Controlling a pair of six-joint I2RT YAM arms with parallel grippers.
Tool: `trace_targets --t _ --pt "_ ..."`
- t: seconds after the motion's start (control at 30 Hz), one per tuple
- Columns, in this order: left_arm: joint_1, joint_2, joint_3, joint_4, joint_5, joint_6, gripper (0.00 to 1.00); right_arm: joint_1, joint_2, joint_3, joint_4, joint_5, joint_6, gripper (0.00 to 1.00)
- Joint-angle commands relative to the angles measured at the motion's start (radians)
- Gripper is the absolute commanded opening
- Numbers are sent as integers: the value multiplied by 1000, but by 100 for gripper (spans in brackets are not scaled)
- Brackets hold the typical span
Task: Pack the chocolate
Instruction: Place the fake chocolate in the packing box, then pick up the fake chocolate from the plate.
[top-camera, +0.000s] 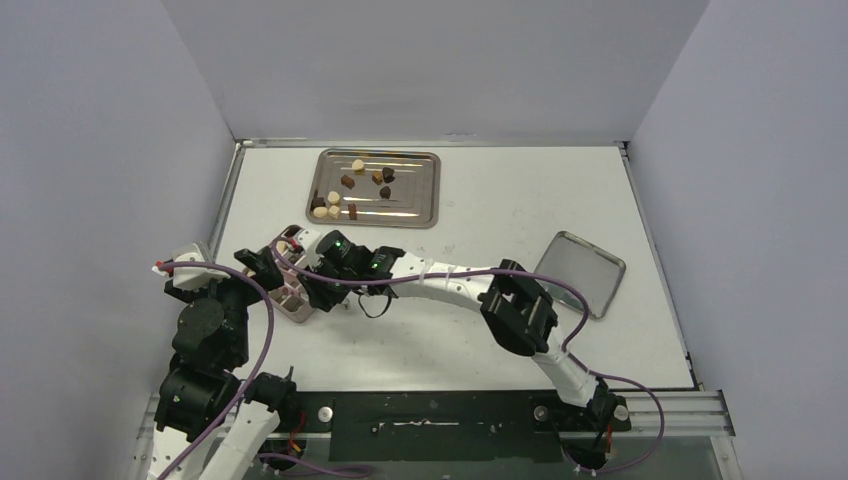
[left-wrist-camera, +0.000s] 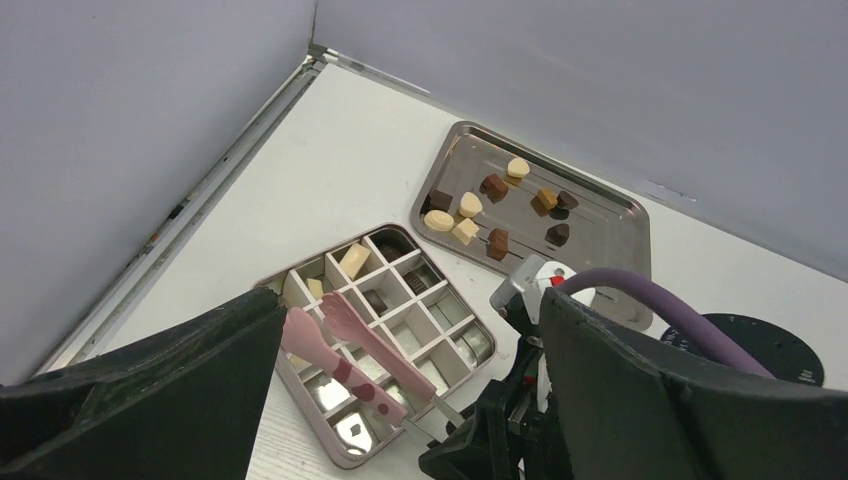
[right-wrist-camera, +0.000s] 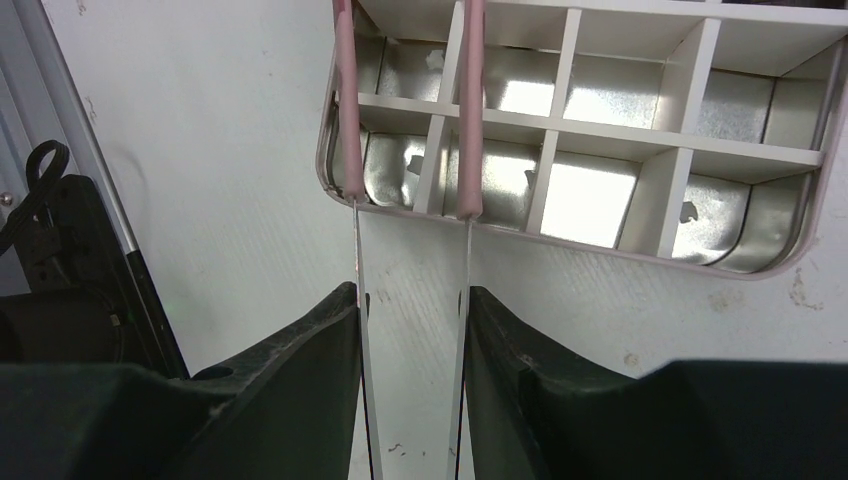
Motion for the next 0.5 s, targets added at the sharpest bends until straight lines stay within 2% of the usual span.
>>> trace_targets --t 0.0,0.27,0.47 --pt "2 -6 34 18 3 7 97 -4 -146 -38 79 23 -6 37" --pt "2 -9 34 18 2 8 97 -96 -227 -127 87 45 -19 37" --pt "1 -14 33 17 4 6 97 -201 -223 -134 27 152 -61 37"
